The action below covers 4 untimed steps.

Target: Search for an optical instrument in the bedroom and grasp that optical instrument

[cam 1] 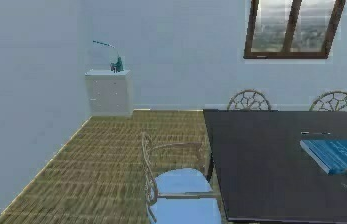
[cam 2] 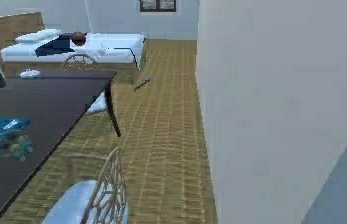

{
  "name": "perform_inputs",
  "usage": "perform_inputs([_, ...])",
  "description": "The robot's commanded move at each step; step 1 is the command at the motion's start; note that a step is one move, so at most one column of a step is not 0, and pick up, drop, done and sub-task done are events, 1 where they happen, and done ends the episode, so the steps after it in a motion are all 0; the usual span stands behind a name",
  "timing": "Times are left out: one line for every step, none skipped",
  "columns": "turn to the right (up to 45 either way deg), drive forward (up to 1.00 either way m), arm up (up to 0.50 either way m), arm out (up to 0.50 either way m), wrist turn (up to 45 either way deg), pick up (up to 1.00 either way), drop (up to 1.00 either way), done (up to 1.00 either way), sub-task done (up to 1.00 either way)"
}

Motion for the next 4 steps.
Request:
perform_inputs([-39.0,0.0,0.0,0.0,0.0,0.0,0.0,0.0,0.0])
perform_inputs([45.0,0.0,0.0,0.0,0.0,0.0,0.0,0.0,0.0])
perform_inputs([45.0,0.0,0.0,0.0,0.0,0.0,0.0,0.0,0.0])
perform_inputs([27.0,0.0,0.0,0.0,0.0,0.0,0.0,0.0,0.0])
